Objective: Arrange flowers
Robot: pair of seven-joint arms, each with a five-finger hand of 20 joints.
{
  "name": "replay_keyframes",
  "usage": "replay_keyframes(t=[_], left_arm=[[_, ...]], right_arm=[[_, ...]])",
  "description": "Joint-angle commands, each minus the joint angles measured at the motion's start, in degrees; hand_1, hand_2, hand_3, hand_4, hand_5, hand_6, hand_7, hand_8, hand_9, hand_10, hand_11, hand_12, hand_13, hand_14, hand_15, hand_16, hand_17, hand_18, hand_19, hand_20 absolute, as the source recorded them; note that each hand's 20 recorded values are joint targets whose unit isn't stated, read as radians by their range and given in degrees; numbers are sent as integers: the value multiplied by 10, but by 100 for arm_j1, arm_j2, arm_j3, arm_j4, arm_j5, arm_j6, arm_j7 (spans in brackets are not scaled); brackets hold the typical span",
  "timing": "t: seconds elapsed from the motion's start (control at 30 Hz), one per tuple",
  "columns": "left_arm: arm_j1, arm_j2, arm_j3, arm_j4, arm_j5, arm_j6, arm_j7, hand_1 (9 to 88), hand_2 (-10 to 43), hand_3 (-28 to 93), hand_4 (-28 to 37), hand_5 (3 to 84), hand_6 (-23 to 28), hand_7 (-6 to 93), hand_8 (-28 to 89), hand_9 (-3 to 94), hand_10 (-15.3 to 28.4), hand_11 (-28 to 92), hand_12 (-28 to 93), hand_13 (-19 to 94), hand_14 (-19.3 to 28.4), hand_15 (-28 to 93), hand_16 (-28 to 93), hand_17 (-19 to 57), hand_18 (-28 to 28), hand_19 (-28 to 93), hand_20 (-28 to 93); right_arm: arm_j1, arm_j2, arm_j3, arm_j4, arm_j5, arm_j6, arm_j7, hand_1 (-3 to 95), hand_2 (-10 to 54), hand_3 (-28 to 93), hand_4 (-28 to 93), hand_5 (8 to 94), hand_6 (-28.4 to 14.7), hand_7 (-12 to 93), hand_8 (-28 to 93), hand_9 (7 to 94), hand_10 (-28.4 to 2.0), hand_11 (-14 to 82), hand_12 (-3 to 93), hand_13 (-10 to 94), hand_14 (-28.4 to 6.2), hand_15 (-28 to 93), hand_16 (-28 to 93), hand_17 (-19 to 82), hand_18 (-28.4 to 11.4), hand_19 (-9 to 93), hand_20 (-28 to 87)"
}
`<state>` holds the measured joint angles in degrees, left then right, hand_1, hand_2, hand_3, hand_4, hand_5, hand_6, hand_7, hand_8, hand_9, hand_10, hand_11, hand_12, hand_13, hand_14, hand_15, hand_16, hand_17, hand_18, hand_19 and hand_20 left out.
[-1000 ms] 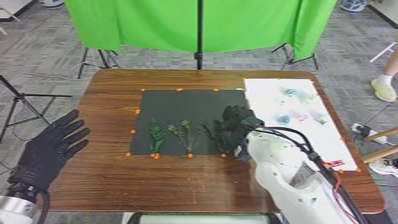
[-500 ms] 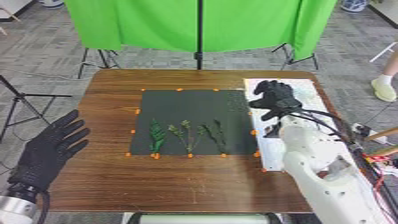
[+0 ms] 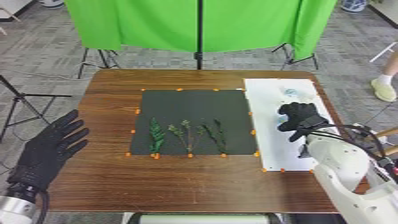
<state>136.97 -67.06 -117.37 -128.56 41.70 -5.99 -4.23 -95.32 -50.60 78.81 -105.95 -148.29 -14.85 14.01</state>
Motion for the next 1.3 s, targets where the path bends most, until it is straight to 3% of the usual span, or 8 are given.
replay_keyframes(t=[0.03,0.17,0.27,0.4,0.63,0.83,0.9,1.3], left_arm=[[2,20,-14,55,-1,-57,-52,253,-8,695,-282,252,19,207,-119,192,95,212,156,133,118,325,-4,-120,182,401,74],[0,5,-18,45,6,-79,-63,253,-8,694,-282,253,20,206,-119,192,95,211,156,132,118,325,-4,-120,182,400,73],[11,14,-31,36,3,-63,-49,253,-8,695,-282,253,19,207,-119,192,95,211,156,133,118,325,-4,-120,182,400,73],[32,31,-73,16,-2,-13,-26,254,-7,694,-283,253,19,207,-119,192,95,212,156,132,118,326,-3,-120,182,401,74],[-16,95,-159,4,-13,23,-18,254,-7,696,-282,254,20,207,-120,193,95,211,155,133,118,326,-4,-120,182,401,74],[234,190,-515,-132,-56,-80,-77,254,-5,697,-282,254,20,207,-120,193,95,211,156,133,118,327,-4,-120,182,401,73],[285,208,-577,-156,-64,-25,-53,254,-5,697,-282,253,20,207,-120,193,95,211,156,133,118,327,-5,-120,182,401,73],[152,270,-426,-75,-64,102,-20,252,-7,697,-283,252,19,207,-119,193,95,210,157,134,118,326,-4,-120,182,401,73]], right_arm=[[91,-17,-296,331,225,417,104,297,-95,890,-283,435,-30,313,-222,427,-84,407,179,452,-60,689,158,263,-163,836,420],[258,-45,-534,533,170,787,213,399,-95,844,-283,492,-17,360,-245,517,-85,419,187,559,-24,604,273,306,-153,860,396],[272,-78,-580,590,243,1096,206,470,-95,801,-283,552,-12,450,-205,656,-47,281,327,651,7,531,353,341,-154,871,395],[257,-115,-512,570,246,1123,52,538,-91,782,-283,689,-1,487,-150,825,-30,222,437,774,-6,534,363,399,-170,901,404],[423,-213,-523,449,353,1334,-68,544,-95,802,-283,734,-6,455,-147,860,-32,222,449,803,-8,560,360,423,-177,918,411],[1135,-481,-1061,289,605,1791,-364,542,-95,808,-283,741,-11,446,-142,861,-34,222,454,806,-10,573,359,426,-178,922,413],[1404,-648,-1261,233,720,1856,-450,541,-95,811,-283,741,-11,446,-141,861,-34,222,454,806,-8,582,355,428,-180,925,416],[2777,-2393,-2675,1124,774,1419,-1204,539,-95,817,-283,741,-14,450,-142,860,-36,228,454,809,-3,598,347,435,-180,932,427]])
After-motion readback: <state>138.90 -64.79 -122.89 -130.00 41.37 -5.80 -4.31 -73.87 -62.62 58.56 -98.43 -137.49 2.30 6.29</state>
